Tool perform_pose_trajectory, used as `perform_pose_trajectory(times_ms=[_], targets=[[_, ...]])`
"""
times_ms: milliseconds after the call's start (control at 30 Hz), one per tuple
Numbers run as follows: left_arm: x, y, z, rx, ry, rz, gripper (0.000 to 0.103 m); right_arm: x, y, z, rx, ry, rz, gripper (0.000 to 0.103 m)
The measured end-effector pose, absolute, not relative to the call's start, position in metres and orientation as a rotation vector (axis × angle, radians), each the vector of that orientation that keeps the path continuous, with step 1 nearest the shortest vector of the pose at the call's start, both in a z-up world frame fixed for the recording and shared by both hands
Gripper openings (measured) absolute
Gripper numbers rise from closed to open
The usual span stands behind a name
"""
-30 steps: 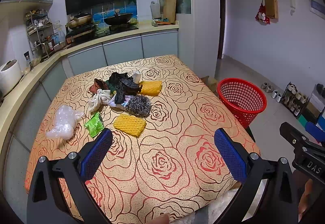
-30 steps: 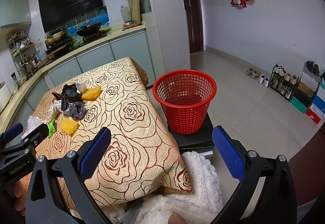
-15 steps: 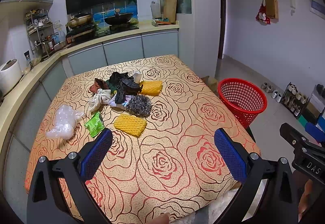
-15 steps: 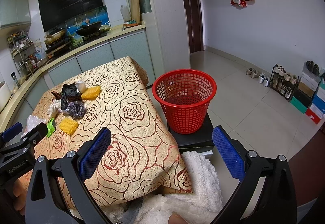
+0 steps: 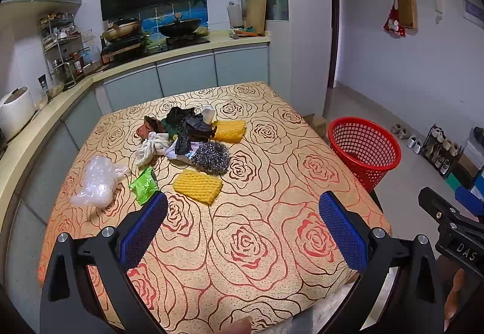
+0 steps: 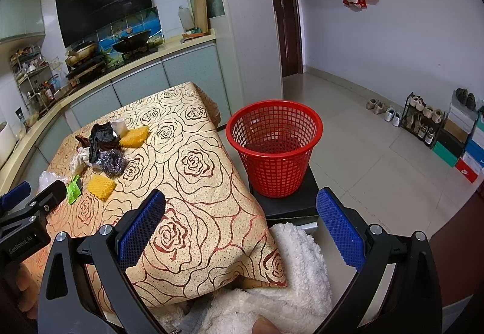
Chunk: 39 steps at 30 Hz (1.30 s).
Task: Collect trash
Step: 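Reach both tools to the table, grasp clear plastic bag with left tool while right grasps steel wool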
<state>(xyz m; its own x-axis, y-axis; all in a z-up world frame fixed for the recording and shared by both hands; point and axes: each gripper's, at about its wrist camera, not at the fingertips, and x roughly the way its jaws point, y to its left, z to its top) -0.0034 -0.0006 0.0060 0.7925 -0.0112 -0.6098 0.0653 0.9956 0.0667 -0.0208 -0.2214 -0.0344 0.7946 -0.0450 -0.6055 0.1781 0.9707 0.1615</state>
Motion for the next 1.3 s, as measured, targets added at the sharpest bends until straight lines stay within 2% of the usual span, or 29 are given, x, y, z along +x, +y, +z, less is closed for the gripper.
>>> perform_pose_trajectory(times_ms=[367, 867, 1300], targets=[[0.002, 0.004, 0.002, 0.084, 0.652, -0.02, 0.097, -0.016, -0.22, -0.037, 0.199, 0.616, -0.102, 0.098], [0.025, 0.032, -0.01, 0.057, 0.649, 0.032, 0.097, 0.038, -0.203, -0.039, 0.172, 0.654, 0.0, 0.098], [0.03, 0.129, -0.02, -0.087, 0.642, 0.229, 0.097, 0.083, -0.143, -0.045, 0.043, 0.726, 0.135, 0.098]])
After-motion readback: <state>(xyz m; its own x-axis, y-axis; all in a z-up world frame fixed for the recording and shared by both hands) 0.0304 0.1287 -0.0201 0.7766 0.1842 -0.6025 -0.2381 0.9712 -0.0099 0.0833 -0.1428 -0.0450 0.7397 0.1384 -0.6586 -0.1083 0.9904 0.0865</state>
